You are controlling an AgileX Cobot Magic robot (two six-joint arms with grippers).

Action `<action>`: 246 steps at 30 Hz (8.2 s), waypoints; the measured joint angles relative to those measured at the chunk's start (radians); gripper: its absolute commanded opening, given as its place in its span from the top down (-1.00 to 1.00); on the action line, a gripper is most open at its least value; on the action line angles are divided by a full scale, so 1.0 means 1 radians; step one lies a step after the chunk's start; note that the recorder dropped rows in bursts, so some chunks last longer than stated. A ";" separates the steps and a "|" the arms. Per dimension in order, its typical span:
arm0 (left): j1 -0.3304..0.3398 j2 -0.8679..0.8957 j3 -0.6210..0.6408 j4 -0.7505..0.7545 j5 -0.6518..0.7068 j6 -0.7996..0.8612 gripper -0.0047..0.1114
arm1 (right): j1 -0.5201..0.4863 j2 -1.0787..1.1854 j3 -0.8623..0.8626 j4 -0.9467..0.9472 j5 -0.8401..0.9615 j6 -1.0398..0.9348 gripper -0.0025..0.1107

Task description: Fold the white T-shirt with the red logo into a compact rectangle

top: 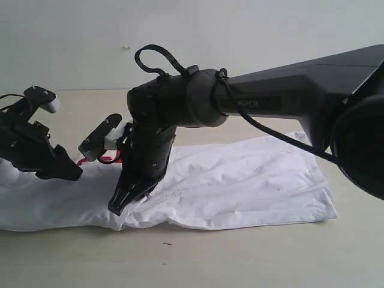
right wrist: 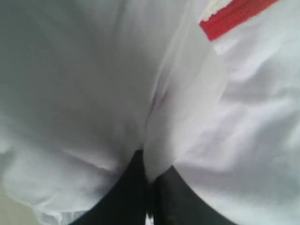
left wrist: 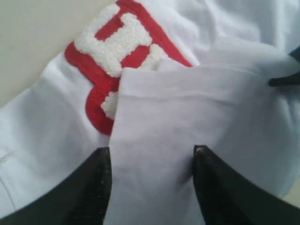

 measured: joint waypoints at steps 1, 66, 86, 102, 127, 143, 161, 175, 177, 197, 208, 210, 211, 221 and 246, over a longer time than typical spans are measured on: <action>0.000 0.006 0.000 0.002 -0.012 -0.002 0.01 | 0.000 0.000 0.000 0.000 0.002 -0.012 0.96; 0.293 -0.226 -0.098 -0.332 -0.117 0.003 0.39 | 0.029 0.203 -0.458 0.109 0.184 -0.120 0.57; 0.293 -0.165 -0.025 -0.195 -0.135 -0.190 0.34 | 0.027 0.159 -0.458 -0.050 0.238 -0.030 0.96; 0.362 -0.026 -0.014 0.074 0.054 -0.511 0.08 | -0.160 -0.094 -0.437 0.149 0.345 -0.102 0.96; 0.322 0.002 0.046 0.139 -0.021 -0.514 -0.09 | -0.222 -0.311 -0.019 0.074 0.140 -0.115 0.96; 0.296 0.132 0.008 -0.032 0.025 -0.418 -0.03 | -0.222 -0.316 -0.017 0.068 0.151 -0.112 0.96; 0.267 0.040 -0.109 -0.043 0.250 -0.423 0.92 | -0.352 -0.464 -0.017 0.091 0.184 -0.109 0.96; -0.246 -0.196 -0.277 -0.049 0.105 -0.931 0.92 | -0.387 -0.688 0.048 0.067 0.251 -0.005 0.96; -0.402 -0.143 -0.286 -0.080 -0.040 -0.953 0.92 | -0.387 -0.835 0.048 0.063 0.253 0.025 0.96; -0.873 0.549 -0.989 -0.080 -0.147 -0.919 -0.66 | -0.388 -1.245 0.174 -0.068 0.268 0.134 0.96; -0.759 0.416 -1.028 0.306 0.162 -1.062 0.16 | -0.388 -1.199 0.272 -0.339 0.223 0.376 0.96; -0.733 0.378 -1.014 0.424 0.210 -1.128 0.41 | -0.395 -1.187 0.302 -0.381 0.219 0.408 0.96; -0.720 0.357 -0.999 0.470 0.229 -1.152 0.55 | -0.405 -1.175 0.314 -0.389 0.218 0.417 0.96; -0.585 0.114 -0.676 0.549 0.185 -1.146 0.91 | -0.611 -0.873 0.410 -0.093 0.190 0.269 0.92; -0.296 -0.048 -0.348 0.347 0.032 -0.884 0.92 | -1.042 -0.302 0.540 0.336 0.141 0.019 0.03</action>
